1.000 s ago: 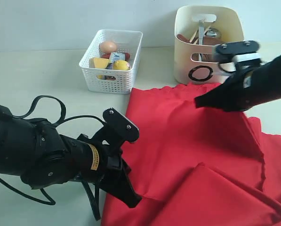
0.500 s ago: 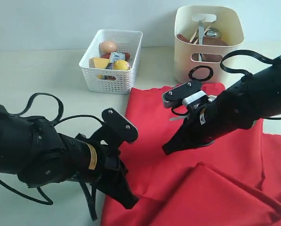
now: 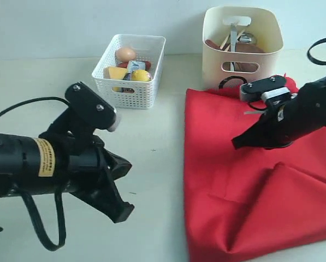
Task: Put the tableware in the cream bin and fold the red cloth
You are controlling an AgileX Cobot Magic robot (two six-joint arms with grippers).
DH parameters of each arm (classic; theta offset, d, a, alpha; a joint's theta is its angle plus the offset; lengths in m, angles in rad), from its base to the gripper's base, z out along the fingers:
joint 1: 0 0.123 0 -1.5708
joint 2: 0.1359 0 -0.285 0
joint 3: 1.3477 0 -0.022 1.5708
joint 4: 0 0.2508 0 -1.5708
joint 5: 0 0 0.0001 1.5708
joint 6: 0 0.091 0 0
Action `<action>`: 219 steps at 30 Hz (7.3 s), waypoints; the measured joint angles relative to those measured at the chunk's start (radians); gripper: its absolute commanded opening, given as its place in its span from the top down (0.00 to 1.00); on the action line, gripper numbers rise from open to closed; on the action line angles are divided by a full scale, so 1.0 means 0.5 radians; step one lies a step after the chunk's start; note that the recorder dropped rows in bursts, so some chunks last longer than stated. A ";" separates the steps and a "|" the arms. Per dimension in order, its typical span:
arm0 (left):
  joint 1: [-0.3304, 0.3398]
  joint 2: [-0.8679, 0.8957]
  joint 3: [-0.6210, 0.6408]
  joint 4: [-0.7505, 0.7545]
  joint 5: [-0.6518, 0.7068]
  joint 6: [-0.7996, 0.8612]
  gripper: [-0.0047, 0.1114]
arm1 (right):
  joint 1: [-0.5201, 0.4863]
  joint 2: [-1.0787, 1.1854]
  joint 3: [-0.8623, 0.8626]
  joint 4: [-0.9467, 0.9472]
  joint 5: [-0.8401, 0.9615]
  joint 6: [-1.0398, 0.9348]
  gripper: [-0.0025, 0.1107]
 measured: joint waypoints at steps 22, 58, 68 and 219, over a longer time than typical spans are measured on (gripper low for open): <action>0.014 -0.183 0.044 0.000 0.037 0.000 0.95 | -1.015 -0.179 0.027 -0.242 -0.097 0.636 0.98; 0.014 -0.183 0.044 0.000 0.059 0.000 0.95 | -1.131 0.260 -0.100 -0.190 -0.760 0.396 0.98; 0.014 -0.183 0.044 0.000 0.077 -0.004 0.95 | -0.883 0.583 -0.720 -0.246 -0.513 0.528 0.98; 1.551 -2.821 1.186 -0.008 0.117 -0.096 0.95 | -0.816 -3.226 0.720 2.917 1.260 -2.248 0.98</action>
